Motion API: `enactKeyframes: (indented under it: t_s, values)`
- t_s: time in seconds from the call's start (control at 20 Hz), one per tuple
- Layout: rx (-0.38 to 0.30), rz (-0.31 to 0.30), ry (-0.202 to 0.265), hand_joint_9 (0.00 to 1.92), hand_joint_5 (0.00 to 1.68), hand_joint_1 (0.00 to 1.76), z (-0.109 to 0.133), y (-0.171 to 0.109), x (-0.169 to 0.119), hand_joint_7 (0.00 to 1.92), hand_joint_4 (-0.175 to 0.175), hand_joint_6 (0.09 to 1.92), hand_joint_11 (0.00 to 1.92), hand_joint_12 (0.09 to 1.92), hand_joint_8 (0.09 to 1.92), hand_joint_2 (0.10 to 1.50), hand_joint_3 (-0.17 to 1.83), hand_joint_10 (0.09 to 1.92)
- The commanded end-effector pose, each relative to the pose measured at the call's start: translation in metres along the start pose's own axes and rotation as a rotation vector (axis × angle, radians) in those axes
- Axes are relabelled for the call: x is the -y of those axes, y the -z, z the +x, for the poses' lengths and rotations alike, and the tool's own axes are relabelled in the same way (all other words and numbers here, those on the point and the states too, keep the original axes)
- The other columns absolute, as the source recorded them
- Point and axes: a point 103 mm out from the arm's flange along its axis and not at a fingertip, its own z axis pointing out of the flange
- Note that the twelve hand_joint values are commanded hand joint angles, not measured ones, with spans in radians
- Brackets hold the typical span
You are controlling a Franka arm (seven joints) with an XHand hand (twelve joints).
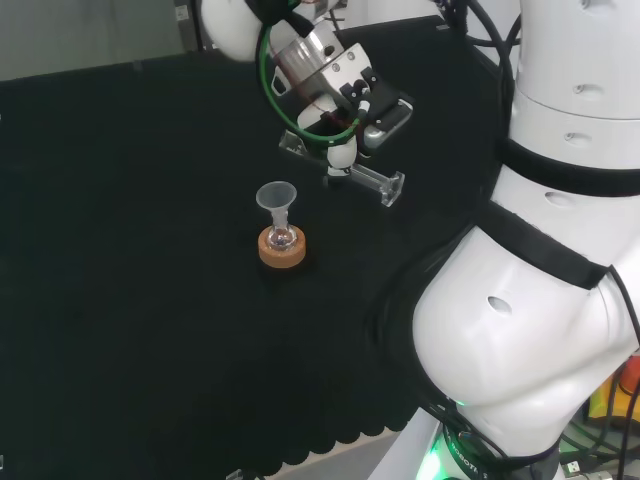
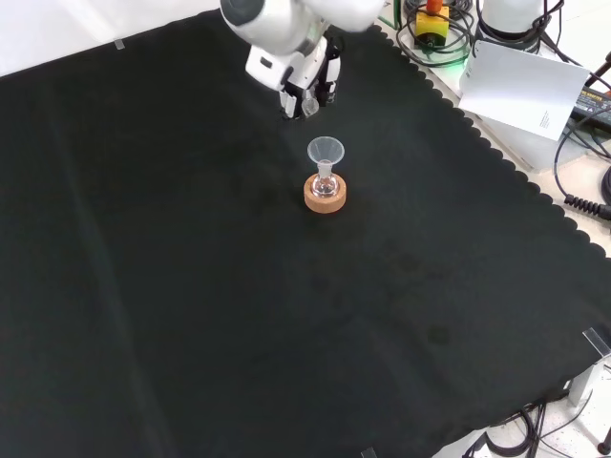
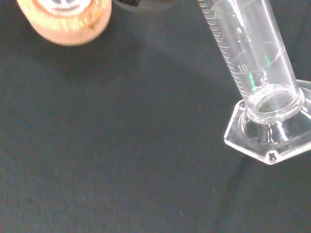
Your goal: Pour the water from the graduated cylinder into the round-bottom flask.
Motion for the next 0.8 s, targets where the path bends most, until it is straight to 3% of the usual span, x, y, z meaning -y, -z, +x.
enactKeyframes:
  t_s: [0.05,0.5,0.8]
  values:
    - [-0.167,-0.119,0.038,1.48,0.93,1.25,-0.029,-0.003,-0.002,0.98,-0.175,1.05,1.32,0.76,1.04,1.13,0.0,0.09]
    - [-0.34,-0.318,0.049,1.48,0.94,1.25,-0.069,-0.017,-0.015,0.98,-0.175,1.04,1.33,0.75,1.04,1.13,0.0,0.09]
    - [-0.404,-0.428,0.058,1.48,0.94,1.25,-0.085,-0.02,-0.027,0.98,-0.175,1.04,1.33,0.75,1.04,1.13,0.0,0.09]
